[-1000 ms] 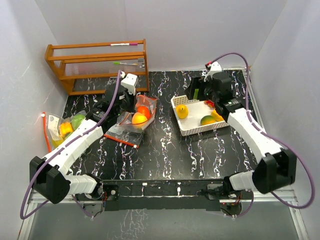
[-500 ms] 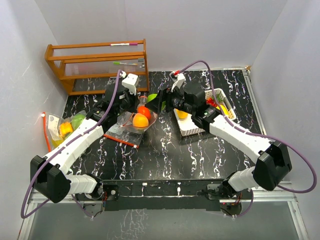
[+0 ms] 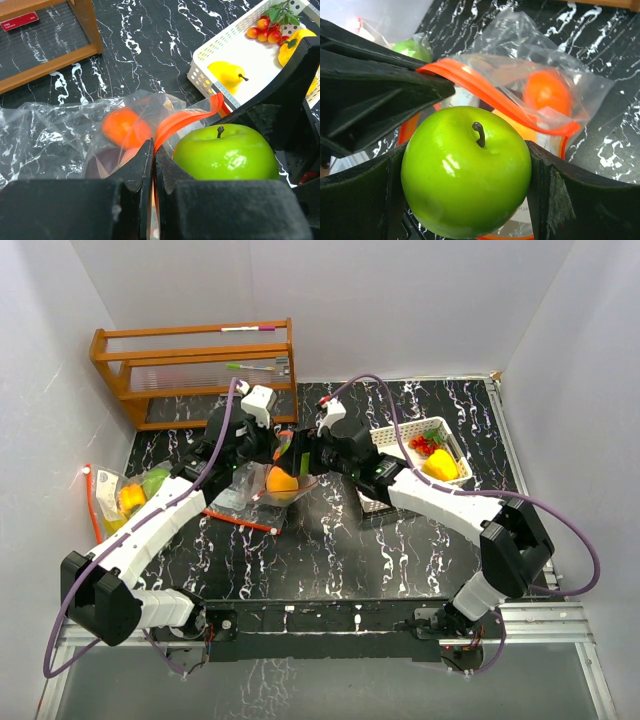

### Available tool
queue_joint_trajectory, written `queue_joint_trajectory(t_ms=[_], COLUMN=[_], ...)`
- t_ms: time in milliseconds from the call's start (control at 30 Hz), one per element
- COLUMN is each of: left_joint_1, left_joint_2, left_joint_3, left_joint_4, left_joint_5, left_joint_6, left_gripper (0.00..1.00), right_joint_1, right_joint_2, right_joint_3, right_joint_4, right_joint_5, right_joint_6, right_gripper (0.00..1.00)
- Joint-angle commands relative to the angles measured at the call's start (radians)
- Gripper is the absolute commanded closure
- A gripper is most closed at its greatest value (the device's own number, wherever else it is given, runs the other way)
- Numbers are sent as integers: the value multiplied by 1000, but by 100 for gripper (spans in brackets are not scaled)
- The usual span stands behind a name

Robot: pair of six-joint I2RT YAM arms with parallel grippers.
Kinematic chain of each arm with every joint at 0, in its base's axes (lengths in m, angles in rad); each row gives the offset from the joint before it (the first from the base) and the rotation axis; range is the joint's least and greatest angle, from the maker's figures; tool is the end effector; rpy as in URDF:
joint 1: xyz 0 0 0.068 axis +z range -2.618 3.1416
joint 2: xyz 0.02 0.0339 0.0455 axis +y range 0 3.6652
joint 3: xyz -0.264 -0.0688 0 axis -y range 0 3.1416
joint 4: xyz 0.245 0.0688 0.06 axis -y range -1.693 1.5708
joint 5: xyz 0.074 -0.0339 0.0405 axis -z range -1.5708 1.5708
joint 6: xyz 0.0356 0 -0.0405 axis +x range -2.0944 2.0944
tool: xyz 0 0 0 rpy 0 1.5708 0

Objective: Place the food in the zip-top bag and seal the zipper
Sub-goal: Place the fake fruit in the zipper food storage bag.

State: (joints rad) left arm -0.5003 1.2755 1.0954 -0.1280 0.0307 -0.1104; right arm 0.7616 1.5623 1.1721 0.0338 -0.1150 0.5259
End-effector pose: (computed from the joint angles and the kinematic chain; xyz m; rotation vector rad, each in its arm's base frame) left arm 0.2622 -0.1446 0.3480 0.3896 1.8630 -0.4462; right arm 0.2647 0.2580 0.3016 -0.3222 2.0244 0.9484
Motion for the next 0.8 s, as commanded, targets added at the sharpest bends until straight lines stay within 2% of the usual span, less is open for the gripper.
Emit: queue_joint_trajectory(t_ms=[0, 33, 100, 433, 667, 767], left_joint_1=[13, 15, 20, 28, 32, 34], left_joint_2=[-38, -38, -38, -33, -31, -31], left_joint_3=[-2, -2, -3, -3, -2, 0], left_joint_4=[28, 28, 28, 29, 28, 28], left_joint_5=[28, 30, 33, 36, 41, 46], left_joint_6=[-12, -14, -14, -14, -16, -17], left_gripper=[100, 100, 100, 100, 100, 100], right_joint_1=[12, 13, 13, 19, 20, 19], right_joint_2=[-4, -2, 0, -116, -200, -185], right_joint_3=[74, 78, 89, 58, -2, -34], right_joint_4=[-19, -25, -39, -88, -226, -241], right_joint_5=[118, 121, 126, 187, 281, 271], right_joint_6=[-16, -20, -27, -47, -25, -14], right_gripper=[13, 4, 2, 2, 2, 8])
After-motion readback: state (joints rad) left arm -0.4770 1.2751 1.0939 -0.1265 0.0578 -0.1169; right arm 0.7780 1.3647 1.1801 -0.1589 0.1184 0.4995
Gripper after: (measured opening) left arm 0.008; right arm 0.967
